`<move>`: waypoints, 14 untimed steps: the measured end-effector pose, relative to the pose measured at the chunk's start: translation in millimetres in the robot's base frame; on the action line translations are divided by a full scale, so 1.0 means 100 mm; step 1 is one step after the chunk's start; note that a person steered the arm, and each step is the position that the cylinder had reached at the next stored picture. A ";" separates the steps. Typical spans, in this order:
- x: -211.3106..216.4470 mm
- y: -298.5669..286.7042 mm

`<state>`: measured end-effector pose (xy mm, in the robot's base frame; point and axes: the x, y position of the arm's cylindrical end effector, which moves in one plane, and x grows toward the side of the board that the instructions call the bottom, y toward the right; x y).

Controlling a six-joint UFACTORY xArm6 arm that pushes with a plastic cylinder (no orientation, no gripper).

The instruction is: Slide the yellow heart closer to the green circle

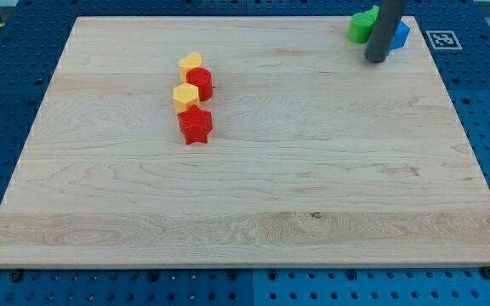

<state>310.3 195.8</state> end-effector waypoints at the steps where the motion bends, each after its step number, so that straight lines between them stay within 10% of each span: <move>1: 0.62 -0.24; 4: 0.99 -0.72; 7: -0.46 -2.71; 9: -0.53 -3.94; 14: 0.19 -2.70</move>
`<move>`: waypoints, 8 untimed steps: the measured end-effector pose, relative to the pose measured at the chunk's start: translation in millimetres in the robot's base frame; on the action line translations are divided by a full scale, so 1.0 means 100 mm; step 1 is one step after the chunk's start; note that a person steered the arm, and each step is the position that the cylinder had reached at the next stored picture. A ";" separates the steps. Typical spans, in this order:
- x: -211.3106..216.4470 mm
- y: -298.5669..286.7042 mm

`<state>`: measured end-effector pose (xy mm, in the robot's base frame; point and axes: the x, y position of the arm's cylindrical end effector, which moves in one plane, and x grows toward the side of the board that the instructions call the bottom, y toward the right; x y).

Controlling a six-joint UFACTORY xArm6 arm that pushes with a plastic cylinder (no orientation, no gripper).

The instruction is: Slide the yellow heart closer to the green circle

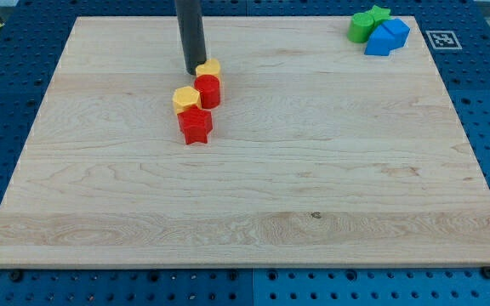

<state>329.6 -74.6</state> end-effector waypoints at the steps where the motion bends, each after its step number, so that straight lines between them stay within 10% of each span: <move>1: 0.12 0.14; 4: 0.78 0.64; 8: 0.52 0.71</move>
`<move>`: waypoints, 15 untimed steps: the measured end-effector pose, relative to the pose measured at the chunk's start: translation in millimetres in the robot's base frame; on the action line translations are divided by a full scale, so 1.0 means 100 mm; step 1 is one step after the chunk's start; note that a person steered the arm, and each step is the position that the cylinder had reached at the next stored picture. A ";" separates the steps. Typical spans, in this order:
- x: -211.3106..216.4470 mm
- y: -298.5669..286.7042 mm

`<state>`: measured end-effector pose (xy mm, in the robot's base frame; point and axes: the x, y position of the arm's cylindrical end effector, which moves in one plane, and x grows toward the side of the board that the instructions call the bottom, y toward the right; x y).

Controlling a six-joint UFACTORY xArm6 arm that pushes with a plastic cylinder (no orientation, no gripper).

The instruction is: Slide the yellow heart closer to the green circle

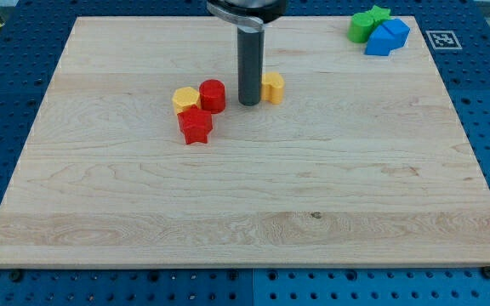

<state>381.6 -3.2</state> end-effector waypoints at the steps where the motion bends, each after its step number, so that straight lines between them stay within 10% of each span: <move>1: -0.16 0.01; 7: 0.08 0.43; 15: -1.09 1.40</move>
<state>272.5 137.3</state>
